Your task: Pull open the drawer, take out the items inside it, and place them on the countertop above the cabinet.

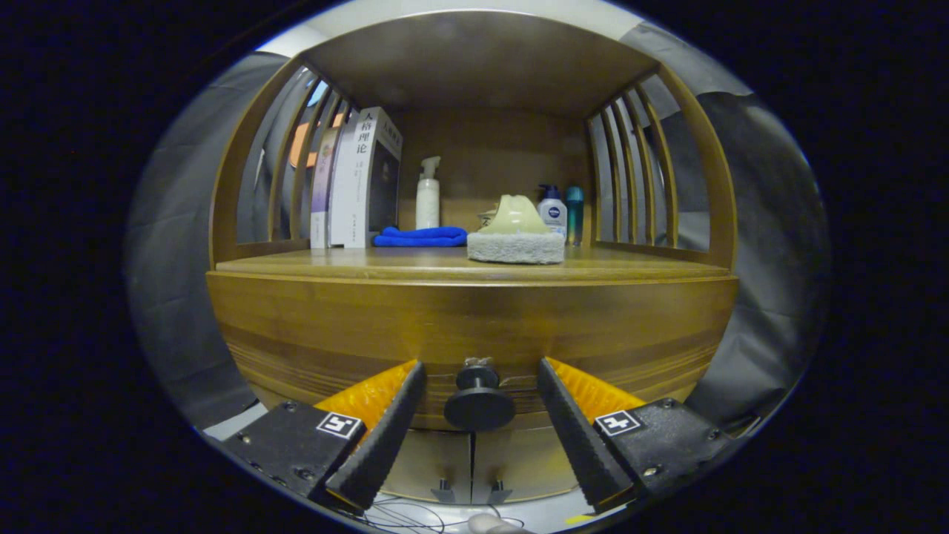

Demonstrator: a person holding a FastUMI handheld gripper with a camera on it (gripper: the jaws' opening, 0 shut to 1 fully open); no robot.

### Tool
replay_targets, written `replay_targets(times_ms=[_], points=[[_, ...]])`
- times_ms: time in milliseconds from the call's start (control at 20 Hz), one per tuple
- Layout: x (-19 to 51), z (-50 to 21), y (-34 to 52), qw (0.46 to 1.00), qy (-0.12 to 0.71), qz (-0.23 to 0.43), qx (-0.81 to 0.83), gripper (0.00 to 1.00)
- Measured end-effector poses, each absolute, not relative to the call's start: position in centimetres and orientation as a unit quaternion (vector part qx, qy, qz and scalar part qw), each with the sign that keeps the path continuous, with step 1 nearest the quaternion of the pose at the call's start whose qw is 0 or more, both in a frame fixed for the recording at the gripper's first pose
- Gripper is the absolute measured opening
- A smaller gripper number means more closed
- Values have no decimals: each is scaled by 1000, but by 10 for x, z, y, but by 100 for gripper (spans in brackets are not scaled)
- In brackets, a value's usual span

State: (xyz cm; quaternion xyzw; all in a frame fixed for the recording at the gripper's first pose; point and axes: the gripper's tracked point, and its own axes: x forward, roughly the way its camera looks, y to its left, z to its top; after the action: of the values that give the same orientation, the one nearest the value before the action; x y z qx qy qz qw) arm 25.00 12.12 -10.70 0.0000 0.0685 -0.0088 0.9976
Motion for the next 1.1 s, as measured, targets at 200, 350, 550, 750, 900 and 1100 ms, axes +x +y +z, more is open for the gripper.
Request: replay_targets(times_ms=[200,350,550,750,900,1100], points=[[248,-107,121,996,86,-10,-9,100],[237,-103,122,996,93,8,-3,100],[190,-73,98,997,72,15,-16,100],[130,-44,62,999,45,11,-11,100],[85,-32,33,1000,27,3,-1,100],[37,-23,-2,1000,17,-12,13,99]])
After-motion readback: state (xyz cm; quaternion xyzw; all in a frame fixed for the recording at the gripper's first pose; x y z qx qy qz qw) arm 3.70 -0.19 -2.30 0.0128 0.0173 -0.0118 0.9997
